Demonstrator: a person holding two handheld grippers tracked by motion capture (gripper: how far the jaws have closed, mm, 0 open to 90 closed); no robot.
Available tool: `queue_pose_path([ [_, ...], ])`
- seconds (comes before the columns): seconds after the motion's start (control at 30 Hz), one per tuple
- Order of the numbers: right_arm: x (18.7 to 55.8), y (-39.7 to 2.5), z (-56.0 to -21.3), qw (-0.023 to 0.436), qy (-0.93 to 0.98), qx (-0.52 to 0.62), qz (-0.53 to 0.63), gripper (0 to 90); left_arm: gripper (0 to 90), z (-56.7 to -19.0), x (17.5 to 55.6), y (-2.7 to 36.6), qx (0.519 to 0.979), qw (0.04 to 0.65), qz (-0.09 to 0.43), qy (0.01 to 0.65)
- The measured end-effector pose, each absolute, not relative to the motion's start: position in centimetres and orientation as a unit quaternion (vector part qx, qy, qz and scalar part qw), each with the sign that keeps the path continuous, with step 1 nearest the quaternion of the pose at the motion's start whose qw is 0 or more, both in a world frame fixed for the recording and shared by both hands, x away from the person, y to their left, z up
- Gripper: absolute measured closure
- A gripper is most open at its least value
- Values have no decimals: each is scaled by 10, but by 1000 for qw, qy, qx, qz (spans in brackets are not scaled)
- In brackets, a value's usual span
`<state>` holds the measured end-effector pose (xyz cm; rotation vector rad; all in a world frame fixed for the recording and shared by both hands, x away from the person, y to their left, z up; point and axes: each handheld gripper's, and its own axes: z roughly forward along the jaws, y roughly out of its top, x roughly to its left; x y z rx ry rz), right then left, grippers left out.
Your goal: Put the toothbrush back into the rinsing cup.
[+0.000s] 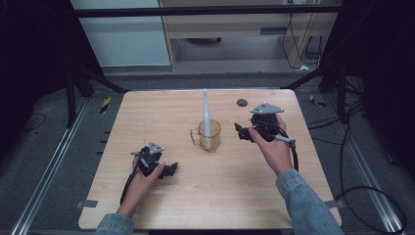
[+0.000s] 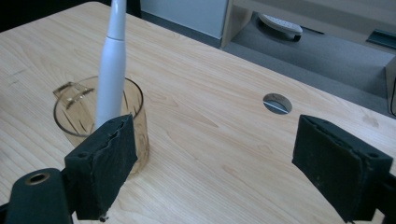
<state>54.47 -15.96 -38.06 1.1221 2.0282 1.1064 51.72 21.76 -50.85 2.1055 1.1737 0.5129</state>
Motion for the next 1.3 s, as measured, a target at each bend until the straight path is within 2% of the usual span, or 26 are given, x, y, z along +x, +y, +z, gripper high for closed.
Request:
queue_pose_path([
  [0.73, 521, -221, -416, 276, 748, 464, 386, 114, 0, -508, 517, 218, 806, 332, 196, 449],
  [1.3, 521, -241, -445, 270, 752, 486, 354, 110, 0, -509, 517, 218, 806, 332, 196, 449],
])
